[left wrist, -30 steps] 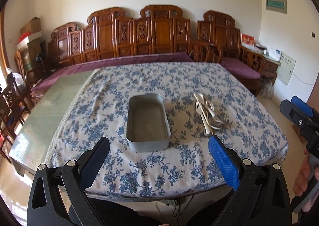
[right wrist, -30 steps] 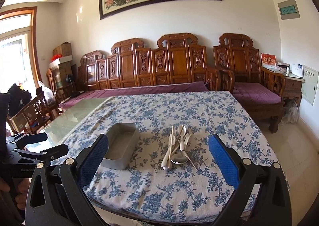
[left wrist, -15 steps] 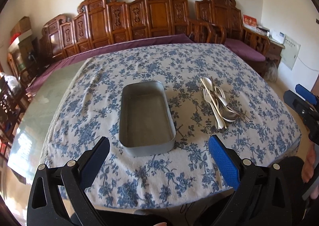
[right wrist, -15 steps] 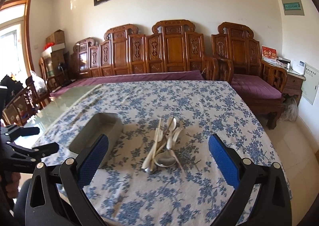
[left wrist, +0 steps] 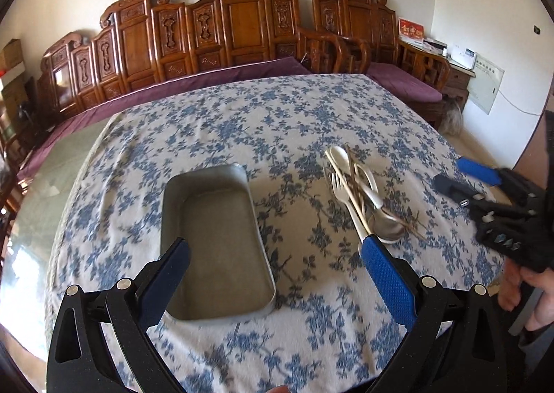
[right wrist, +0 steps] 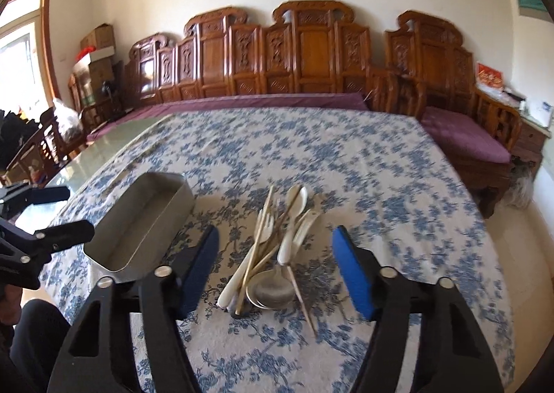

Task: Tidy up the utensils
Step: 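Move the right tool down to the utensil pile, then close the right tool on a wooden chopstick and lift it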

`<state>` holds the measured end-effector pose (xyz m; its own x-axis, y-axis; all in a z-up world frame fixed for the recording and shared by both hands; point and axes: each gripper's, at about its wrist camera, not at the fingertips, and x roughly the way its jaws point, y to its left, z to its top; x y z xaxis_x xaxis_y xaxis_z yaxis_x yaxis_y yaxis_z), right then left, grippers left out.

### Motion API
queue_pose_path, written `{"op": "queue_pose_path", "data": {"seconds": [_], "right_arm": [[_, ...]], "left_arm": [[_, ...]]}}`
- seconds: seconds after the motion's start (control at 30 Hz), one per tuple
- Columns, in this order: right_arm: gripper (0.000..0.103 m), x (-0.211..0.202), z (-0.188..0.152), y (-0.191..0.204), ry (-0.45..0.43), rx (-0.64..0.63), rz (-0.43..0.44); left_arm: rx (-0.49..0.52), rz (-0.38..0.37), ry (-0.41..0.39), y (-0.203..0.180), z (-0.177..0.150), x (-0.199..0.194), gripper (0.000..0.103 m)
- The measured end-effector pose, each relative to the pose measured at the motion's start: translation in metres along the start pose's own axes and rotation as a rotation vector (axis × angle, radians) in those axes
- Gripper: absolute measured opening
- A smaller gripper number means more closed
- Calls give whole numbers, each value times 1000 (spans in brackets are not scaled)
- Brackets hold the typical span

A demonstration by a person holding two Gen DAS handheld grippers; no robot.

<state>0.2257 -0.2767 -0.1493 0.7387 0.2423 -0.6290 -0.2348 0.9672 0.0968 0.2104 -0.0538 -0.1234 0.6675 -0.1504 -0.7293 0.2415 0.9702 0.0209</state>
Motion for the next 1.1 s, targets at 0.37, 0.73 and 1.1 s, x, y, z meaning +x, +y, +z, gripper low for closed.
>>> {"op": "queue_pose_path", "data": {"seconds": [0.37,0.73,1.1], "right_arm": [[29,96,-25,19,227,7,130],[11,112,-34,17,265,10,137],[0,100,-31,5,245,39,190]], "left_arm": [[-2,-39,8,5,13,31,95],[-11,-55,30,1,5,46,95],[-16,-48,71,-13,5,62,95]]}}
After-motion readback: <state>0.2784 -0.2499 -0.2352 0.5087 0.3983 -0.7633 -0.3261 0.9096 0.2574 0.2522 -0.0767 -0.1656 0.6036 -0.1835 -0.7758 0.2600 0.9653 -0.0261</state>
